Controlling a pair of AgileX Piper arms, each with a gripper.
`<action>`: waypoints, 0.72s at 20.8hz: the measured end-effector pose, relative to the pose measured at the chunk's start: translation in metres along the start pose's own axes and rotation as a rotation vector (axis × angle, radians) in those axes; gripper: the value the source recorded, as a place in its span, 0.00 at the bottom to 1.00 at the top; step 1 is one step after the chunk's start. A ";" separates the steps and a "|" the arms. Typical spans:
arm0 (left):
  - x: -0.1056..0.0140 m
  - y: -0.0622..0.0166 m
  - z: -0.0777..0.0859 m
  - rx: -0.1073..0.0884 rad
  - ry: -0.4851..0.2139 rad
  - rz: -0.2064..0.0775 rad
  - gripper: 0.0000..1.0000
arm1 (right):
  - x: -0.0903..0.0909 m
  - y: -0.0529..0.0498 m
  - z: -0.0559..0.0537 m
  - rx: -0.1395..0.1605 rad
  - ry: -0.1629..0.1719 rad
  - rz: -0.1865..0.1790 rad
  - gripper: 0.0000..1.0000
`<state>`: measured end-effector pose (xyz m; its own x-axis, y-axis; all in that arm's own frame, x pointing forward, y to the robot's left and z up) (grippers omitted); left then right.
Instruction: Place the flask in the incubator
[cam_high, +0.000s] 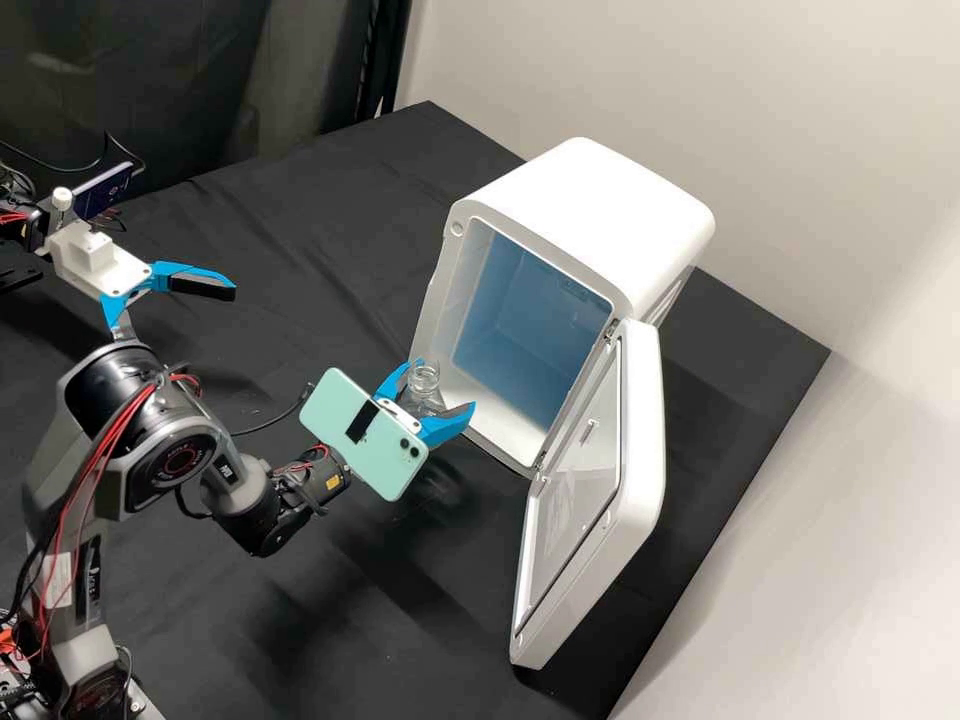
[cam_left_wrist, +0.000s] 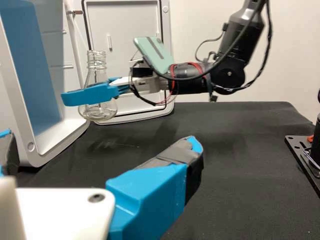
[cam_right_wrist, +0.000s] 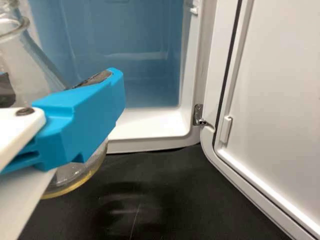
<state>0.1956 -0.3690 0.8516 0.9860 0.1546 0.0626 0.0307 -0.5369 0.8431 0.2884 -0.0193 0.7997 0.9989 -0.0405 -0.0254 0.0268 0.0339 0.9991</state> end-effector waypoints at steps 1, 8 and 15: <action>0.000 0.0000 0.000 0.000 0.000 0.000 1.00 | 0.007 0.000 0.001 0.000 -0.001 0.009 0.00; 0.000 0.0000 0.000 0.000 0.000 0.000 1.00 | 0.045 0.011 0.001 -0.021 0.002 0.085 0.00; 0.000 0.0000 0.000 0.000 0.000 0.000 1.00 | 0.084 0.014 -0.003 -0.040 -0.038 0.094 0.00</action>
<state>0.1956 -0.3690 0.8516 0.9860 0.1546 0.0626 0.0307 -0.5369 0.8431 0.3730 -0.0191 0.8116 0.9948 -0.0730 0.0708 -0.0649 0.0795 0.9947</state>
